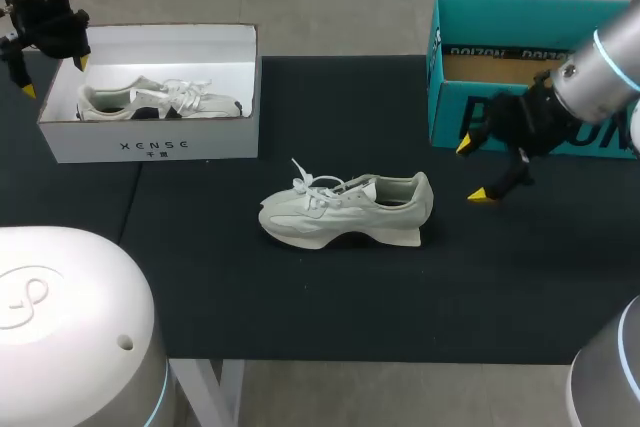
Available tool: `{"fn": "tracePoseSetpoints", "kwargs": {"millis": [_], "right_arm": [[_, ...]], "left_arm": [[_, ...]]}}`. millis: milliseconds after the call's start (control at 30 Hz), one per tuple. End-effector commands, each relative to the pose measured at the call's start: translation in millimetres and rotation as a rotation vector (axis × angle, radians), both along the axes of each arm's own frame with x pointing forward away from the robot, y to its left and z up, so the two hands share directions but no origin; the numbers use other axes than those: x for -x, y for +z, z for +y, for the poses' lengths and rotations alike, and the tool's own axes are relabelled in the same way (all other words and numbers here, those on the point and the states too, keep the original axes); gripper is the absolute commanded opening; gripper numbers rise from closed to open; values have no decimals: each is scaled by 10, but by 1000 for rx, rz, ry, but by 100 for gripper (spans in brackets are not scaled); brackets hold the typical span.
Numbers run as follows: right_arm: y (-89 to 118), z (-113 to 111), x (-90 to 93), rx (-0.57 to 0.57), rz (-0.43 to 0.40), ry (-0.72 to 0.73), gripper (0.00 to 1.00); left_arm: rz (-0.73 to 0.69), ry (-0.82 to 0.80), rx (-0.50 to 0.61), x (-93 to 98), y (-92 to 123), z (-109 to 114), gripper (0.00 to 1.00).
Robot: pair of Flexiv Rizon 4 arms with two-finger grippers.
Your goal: Take the shoe out of the shoebox, open the shoe tongue, remove and reinsert the insole, then place the shoe into the shoebox
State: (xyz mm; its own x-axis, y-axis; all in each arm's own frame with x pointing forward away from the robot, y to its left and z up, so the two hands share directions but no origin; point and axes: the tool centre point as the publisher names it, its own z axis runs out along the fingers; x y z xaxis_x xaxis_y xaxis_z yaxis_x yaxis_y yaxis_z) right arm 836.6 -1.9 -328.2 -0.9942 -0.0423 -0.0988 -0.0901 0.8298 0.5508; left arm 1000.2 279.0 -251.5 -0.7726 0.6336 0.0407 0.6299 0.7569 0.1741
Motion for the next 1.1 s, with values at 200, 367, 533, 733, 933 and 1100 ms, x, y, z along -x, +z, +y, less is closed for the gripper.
{"fn": "tracePoseSetpoints", "kwargs": {"millis": [200, 367, 533, 733, 933, 1100], "right_arm": [[-424, 149, 41, -63, -37, -40, 100], [-659, 252, 74, -97, -15, -88, 100], [-801, 425, 68, -167, -12, -139, 100], [-872, 620, 41, -201, -8, -115, 100], [-925, 742, -18, -219, 1, -95, 100], [-939, 885, -24, -229, 12, -75, 100]], "left_arm": [[-1, -2, 1, 5, -2, 5, 100], [-1, -2, 1, 5, -2, 5, 100], [-1, -2, 1, 5, -2, 5, 100], [-1, -2, 1, 5, -2, 5, 100], [-1, -2, 1, 5, -2, 5, 100], [-1, -2, 1, 5, -2, 5, 100]]}}
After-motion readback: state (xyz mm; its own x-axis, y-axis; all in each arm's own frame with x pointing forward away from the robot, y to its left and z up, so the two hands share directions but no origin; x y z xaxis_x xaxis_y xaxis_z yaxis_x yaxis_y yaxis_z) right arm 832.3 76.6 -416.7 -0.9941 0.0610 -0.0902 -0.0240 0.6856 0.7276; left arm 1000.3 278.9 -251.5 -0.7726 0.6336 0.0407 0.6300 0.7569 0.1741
